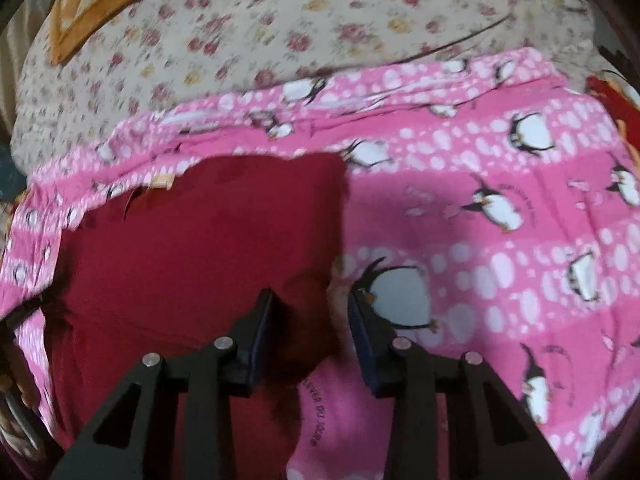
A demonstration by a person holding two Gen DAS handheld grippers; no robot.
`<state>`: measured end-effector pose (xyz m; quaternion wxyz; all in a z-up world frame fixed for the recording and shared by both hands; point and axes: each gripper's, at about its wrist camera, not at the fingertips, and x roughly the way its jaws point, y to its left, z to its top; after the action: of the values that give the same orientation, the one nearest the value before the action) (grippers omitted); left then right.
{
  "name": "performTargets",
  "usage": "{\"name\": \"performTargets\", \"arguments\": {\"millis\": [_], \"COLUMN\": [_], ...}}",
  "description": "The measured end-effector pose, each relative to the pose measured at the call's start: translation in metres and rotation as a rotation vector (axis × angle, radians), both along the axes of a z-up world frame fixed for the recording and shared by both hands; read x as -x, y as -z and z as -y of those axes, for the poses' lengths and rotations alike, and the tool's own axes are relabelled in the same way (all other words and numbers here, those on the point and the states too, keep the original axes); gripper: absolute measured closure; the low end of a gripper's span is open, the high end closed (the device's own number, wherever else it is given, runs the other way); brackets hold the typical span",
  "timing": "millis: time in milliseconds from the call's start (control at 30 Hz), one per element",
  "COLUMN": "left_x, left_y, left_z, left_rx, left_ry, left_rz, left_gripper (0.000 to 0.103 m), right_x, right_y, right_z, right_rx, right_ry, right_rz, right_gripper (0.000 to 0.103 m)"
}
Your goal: Fold small clothes
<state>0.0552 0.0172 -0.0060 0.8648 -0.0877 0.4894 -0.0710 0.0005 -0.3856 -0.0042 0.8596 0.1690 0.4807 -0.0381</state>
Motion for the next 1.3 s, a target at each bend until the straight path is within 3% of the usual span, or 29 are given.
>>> {"name": "performTargets", "arguments": {"millis": [100,167,267,400,533,700,800,867,1033,1133,1300], "left_x": [0.0,0.0,-0.001,-0.002,-0.001,0.0,0.0,0.001,0.002,0.004,0.015], "left_y": [0.001,0.003,0.004,0.005,0.005,0.006,0.007,0.007,0.007,0.005,-0.001], "left_z": [0.0,0.001,0.004,0.006,0.007,0.008,0.008,0.008,0.009,0.009,0.013], "left_rx": [-0.007,-0.017,-0.037,-0.051,-0.053,-0.062,-0.071,-0.078,-0.093,-0.093,-0.063], "left_ry": [-0.005,-0.007,-0.004,0.003,0.003,0.002,0.002,0.001,0.002,0.005,0.021], "left_rz": [0.002,0.005,0.009,0.01,0.011,0.016,0.019,0.024,0.036,0.045,0.068], "left_gripper": [0.103,0.103,0.103,0.103,0.103,0.103,0.103,0.103,0.103,0.103,0.084], "right_x": [-0.004,-0.014,-0.034,-0.045,-0.032,-0.005,0.0,0.001,0.015,0.03,0.054], "right_y": [-0.018,-0.021,-0.005,0.022,0.01,-0.004,0.013,0.017,-0.002,-0.008,-0.007], "right_z": [-0.007,-0.022,-0.039,-0.028,-0.022,-0.029,-0.035,-0.035,-0.032,-0.028,-0.024], "right_rx": [0.012,0.035,0.044,0.06,0.016,0.017,0.09,0.104,0.059,0.013,-0.074], "right_ry": [-0.019,-0.068,-0.119,-0.073,-0.053,-0.105,-0.136,-0.138,-0.118,-0.105,-0.094], "right_rz": [0.088,0.095,0.048,-0.002,0.012,0.038,-0.022,-0.013,0.006,0.019,0.004], "right_gripper": [0.063,0.063,0.064,0.075,0.076,0.064,0.064,0.064,0.063,0.057,0.052]}}
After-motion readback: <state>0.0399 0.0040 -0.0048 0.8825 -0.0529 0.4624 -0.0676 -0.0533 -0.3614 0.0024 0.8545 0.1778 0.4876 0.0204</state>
